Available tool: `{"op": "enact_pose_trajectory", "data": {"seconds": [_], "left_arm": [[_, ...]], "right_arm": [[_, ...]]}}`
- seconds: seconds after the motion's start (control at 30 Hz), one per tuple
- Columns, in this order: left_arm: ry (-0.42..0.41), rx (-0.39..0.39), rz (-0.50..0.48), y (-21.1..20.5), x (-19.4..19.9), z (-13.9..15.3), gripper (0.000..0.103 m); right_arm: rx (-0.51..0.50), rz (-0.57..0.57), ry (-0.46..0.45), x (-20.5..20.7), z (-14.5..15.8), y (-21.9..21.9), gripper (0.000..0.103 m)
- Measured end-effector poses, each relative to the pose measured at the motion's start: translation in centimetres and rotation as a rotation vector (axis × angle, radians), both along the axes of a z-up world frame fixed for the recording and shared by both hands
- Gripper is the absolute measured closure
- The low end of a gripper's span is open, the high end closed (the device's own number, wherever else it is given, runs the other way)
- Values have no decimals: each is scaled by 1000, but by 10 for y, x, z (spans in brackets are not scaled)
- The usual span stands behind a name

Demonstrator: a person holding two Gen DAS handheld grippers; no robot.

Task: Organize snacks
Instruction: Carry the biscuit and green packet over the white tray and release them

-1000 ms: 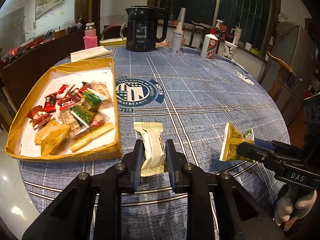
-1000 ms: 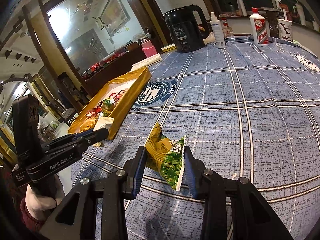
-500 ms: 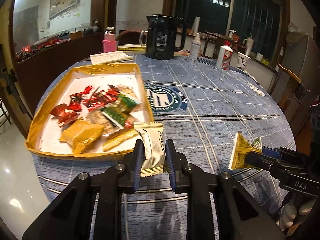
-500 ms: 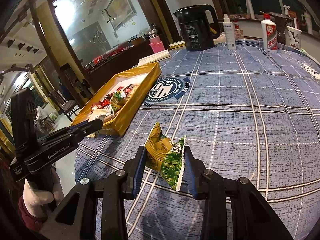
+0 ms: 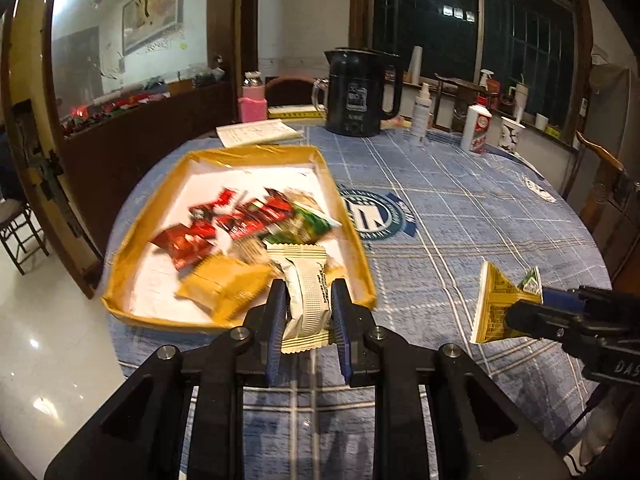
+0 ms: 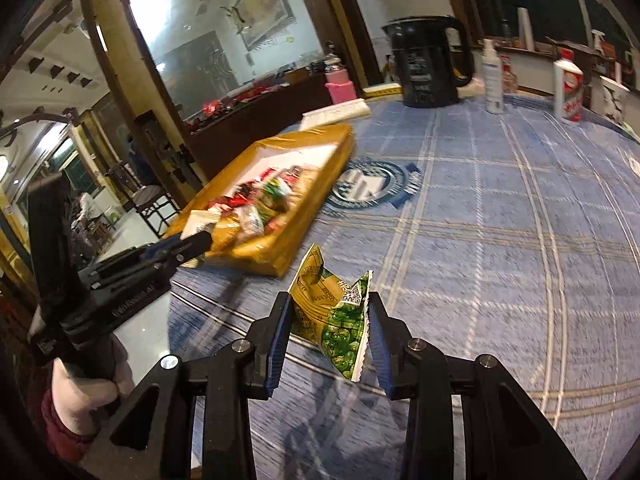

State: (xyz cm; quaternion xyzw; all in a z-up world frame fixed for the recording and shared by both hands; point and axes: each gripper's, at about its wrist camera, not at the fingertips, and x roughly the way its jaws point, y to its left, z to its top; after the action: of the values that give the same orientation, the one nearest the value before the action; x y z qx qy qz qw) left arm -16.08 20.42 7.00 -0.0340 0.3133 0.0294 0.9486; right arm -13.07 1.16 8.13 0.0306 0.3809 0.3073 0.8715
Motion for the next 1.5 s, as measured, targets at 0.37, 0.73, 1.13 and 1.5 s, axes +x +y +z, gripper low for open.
{"op": "enact_pose_trajectory", "data": {"seconds": [0.37, 0.73, 1.13, 1.5], "left_arm": [[-34, 106, 120, 39, 30, 4, 83], [10, 104, 177, 72, 66, -10, 82], [-27, 94, 200, 69, 57, -6, 40], [-347, 305, 504, 26, -30, 37, 0]], "right_arm": [[94, 75, 61, 74, 11, 77, 66], [109, 76, 184, 136, -21, 140, 65], [97, 86, 116, 145, -9, 159, 60], [76, 133, 22, 71, 0, 97, 54]]}}
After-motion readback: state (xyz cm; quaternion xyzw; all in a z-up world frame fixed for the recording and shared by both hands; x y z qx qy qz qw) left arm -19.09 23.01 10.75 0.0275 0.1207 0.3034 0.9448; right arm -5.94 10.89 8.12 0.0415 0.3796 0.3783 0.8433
